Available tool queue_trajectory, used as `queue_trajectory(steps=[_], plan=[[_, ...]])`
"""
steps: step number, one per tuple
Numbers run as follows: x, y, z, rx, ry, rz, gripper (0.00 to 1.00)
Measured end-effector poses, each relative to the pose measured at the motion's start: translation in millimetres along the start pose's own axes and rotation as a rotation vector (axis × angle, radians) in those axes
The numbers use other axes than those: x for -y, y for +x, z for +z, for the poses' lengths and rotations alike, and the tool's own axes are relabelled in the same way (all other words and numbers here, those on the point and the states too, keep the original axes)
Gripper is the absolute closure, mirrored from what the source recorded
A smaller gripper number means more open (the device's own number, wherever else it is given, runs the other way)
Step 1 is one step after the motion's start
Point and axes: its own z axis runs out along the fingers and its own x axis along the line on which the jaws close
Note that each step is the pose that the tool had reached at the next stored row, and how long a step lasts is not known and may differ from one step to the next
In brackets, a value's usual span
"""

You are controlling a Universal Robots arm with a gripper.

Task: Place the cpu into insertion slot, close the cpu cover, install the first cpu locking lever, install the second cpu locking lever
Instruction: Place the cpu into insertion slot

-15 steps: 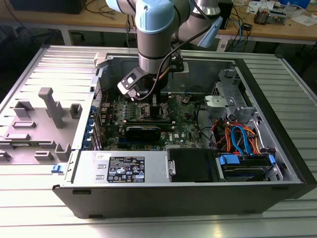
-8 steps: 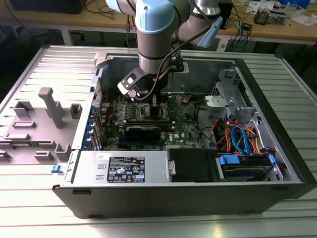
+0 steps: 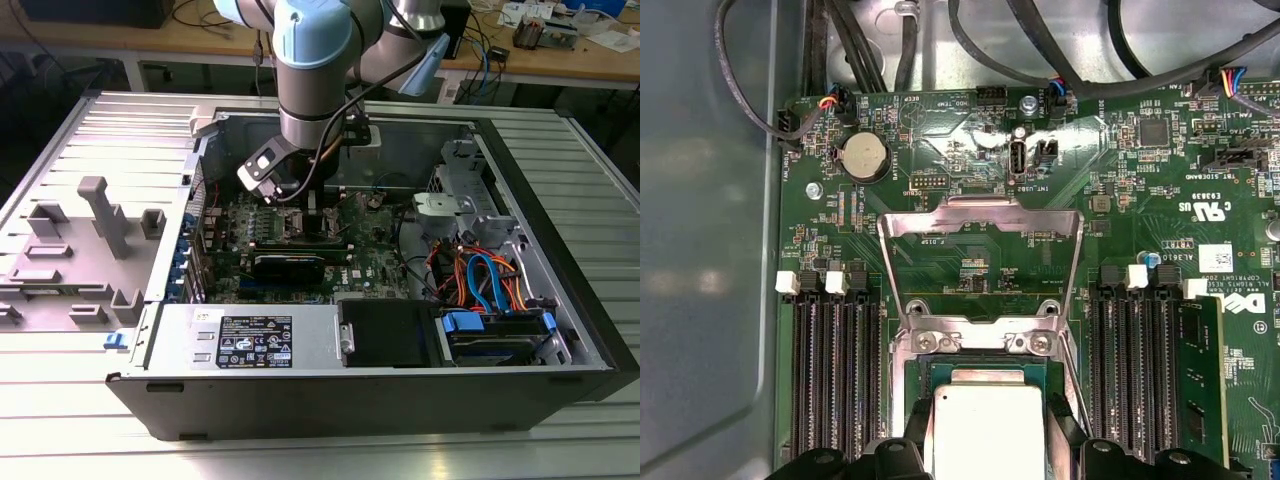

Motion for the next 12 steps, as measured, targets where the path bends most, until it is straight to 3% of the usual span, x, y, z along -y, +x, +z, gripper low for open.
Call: queue_trajectory(steps=[3,4,12], plan=[[0.0,0.0,0.1,0.0000,0.0000,0.000,0.46],[0.0,0.0,0.1,0.0000,0.0000,0.000,0.38],[0.1,1.7,2.3,0.0003,0.0002,0.004,0.38]])
